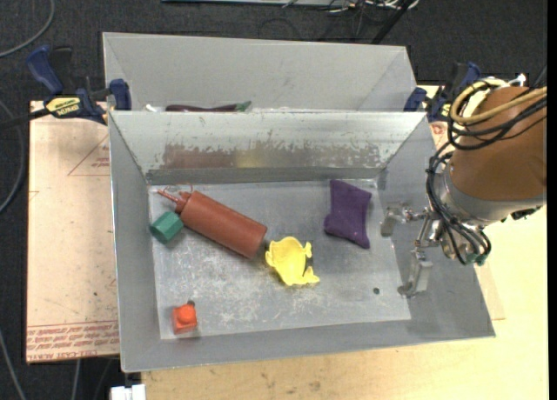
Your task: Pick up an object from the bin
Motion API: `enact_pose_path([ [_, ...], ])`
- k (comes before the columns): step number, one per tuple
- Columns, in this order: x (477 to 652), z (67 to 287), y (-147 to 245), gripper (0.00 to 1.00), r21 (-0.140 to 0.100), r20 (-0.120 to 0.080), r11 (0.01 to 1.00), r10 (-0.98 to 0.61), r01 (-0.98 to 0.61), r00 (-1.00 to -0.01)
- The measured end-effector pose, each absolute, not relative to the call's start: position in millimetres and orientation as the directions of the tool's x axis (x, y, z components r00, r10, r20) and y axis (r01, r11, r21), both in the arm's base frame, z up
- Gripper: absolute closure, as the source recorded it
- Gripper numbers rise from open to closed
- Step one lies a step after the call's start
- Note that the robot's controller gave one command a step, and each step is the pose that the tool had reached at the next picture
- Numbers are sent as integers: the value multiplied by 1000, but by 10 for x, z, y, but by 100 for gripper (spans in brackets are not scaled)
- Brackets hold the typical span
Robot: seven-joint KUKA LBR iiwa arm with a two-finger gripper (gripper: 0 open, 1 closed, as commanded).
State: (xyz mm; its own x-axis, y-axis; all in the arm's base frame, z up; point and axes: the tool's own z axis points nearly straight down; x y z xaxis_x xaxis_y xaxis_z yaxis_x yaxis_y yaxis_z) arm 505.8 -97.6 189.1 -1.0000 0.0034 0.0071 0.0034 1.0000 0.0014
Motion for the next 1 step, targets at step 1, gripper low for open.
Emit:
enact_pose_path([
  [1, 5074, 1933, -972, 0, 0, 0, 1000, 1, 1, -1000],
])
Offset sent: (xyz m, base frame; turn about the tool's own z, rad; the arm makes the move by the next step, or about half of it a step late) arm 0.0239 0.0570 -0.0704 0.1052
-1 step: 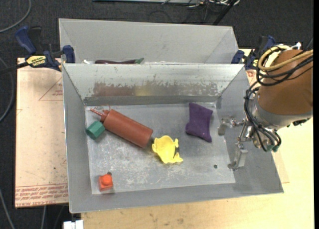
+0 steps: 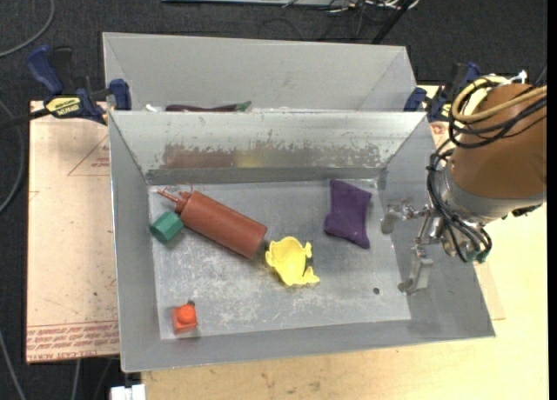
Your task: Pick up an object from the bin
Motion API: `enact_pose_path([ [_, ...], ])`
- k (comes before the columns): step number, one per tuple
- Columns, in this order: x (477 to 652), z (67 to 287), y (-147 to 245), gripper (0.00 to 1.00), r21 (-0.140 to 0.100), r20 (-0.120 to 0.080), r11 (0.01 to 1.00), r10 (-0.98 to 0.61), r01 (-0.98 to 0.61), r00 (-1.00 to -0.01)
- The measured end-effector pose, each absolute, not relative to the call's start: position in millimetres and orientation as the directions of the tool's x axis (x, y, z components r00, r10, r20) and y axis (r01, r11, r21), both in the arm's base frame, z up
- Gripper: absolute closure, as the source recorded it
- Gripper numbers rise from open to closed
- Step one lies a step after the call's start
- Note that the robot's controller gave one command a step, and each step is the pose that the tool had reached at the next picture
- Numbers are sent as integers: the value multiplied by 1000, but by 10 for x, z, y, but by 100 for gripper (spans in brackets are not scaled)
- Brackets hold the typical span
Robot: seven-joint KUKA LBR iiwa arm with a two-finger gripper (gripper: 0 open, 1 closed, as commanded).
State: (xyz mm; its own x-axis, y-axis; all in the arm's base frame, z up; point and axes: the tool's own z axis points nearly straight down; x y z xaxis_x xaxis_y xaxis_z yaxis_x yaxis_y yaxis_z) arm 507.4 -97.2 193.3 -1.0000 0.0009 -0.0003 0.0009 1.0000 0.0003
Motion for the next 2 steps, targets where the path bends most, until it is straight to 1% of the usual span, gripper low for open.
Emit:
enact_pose_path([
  [1, 5200, 1615, -735, 0, -1, -6, 998, 57, 57, -998],
  [2, 5485, 1026, -648, 0, 2, -6, 1000, 27, 26, -1000],
])
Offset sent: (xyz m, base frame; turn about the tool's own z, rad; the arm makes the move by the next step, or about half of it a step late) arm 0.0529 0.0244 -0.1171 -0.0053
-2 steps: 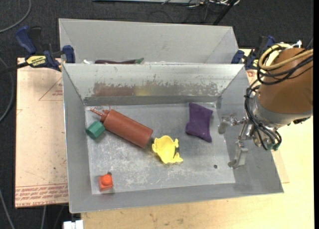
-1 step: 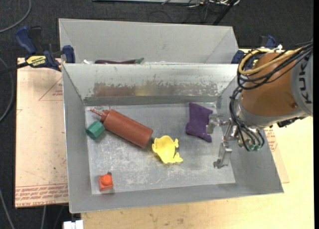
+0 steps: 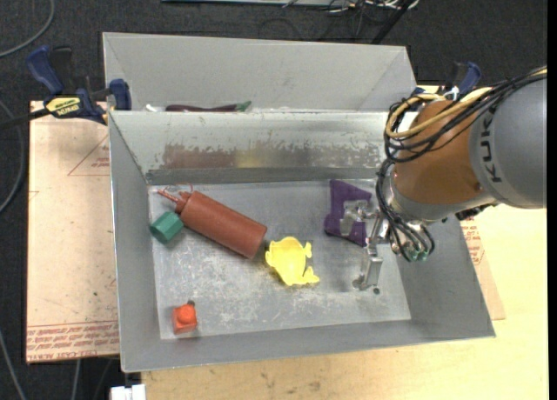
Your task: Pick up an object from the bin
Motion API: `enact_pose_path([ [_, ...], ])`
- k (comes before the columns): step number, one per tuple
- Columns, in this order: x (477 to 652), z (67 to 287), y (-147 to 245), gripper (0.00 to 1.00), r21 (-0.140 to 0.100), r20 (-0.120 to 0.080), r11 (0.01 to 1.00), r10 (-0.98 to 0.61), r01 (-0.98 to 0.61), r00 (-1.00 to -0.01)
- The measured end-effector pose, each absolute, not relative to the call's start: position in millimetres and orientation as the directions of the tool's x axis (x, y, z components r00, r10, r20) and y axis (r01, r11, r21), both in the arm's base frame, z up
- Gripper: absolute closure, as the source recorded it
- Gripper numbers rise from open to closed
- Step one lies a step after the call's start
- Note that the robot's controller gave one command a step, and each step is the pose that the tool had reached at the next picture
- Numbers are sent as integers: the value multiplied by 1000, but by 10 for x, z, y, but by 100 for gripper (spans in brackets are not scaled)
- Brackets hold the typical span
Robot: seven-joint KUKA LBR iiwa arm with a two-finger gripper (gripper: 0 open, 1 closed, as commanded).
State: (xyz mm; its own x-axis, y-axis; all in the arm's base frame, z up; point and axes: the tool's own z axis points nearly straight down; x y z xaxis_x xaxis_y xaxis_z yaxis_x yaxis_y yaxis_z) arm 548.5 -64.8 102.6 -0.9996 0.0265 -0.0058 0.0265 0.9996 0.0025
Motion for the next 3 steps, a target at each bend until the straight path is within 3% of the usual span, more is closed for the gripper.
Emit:
enact_pose_path([
  [1, 5761, 1143, -628, 100, 0, -9, 995, 103, 103, -995],
  [2, 5759, 1141, -628, 0, -1, -9, 995, 103, 103, -995],
  [3, 5759, 1141, -627, 0, 0, -9, 995, 103, 103, -995],
])
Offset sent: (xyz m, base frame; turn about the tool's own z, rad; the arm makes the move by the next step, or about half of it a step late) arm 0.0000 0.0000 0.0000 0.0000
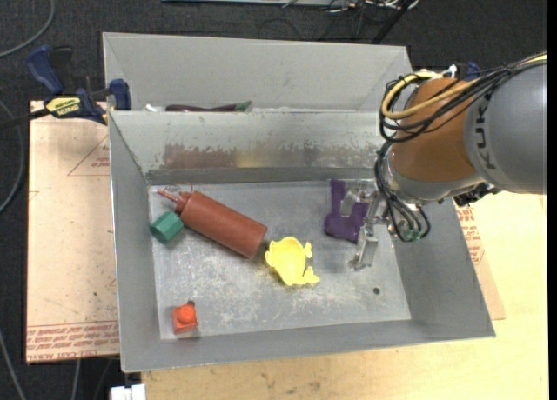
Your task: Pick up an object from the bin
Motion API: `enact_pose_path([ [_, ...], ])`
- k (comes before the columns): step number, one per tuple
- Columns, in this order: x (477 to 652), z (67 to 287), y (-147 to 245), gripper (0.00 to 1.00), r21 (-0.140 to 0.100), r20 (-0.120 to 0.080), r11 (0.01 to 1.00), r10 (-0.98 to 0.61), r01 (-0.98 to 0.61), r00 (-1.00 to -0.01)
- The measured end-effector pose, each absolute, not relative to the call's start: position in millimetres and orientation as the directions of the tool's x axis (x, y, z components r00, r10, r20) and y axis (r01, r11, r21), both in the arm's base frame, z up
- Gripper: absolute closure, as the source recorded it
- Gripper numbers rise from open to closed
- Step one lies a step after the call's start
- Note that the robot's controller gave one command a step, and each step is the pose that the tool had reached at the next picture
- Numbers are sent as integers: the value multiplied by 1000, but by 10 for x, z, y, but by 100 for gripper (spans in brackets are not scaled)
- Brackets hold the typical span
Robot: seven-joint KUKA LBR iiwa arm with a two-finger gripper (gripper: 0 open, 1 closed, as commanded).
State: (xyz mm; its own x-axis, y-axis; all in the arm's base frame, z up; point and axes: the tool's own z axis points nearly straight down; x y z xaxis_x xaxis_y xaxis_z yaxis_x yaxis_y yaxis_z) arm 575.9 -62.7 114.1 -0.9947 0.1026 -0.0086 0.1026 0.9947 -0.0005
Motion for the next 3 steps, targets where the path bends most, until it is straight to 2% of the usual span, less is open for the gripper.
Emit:
enact_pose_path([
  [1, 5933, 705, -709, 100, 0, -12, 992, 125, 125, -992],
  [2, 5933, 705, -709, 100, 0, -12, 992, 125, 125, -992],
  [3, 6070, 1933, -821, 100, 0, -16, 992, 124, 124, -992],
])
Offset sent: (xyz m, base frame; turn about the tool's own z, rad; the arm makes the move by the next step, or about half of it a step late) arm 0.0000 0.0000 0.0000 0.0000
